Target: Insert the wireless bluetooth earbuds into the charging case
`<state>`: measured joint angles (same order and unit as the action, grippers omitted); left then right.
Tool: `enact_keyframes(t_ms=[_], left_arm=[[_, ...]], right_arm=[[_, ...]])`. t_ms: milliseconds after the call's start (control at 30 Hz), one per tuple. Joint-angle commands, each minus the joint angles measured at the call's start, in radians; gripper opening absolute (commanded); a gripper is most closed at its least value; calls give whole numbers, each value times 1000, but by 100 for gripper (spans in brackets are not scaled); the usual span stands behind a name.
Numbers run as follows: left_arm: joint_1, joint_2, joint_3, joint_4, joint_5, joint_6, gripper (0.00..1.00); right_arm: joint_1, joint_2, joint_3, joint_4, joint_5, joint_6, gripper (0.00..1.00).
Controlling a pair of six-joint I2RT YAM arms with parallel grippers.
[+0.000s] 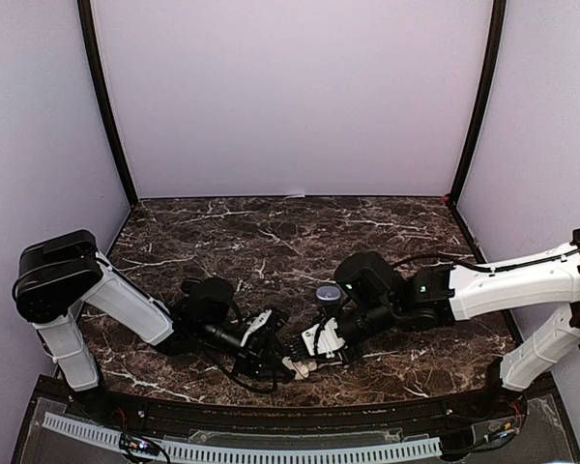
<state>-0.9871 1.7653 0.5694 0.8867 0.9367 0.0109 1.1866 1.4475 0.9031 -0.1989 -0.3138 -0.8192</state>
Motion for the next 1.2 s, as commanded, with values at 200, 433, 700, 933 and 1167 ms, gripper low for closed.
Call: enact_keyframes(t_ms=[200,433,700,933,1167], left_arm=[[-7,2,13,133,93,-74,3],[-7,2,29,73,93,-52,3],[-7,-1,35,49,103,-43,3],[-7,3,37,50,114,-46,3],[-7,11,37,55,119,-53,3]], right_arm=[[17,-40,-23,53,-24,-16,11],[18,-35,-9,40,-37,-21,29],[21,-6,26,11,-54,-38,28],[22,-4,30,7,-80,-41,23],[22,-17,22,18,-84,-40,20]])
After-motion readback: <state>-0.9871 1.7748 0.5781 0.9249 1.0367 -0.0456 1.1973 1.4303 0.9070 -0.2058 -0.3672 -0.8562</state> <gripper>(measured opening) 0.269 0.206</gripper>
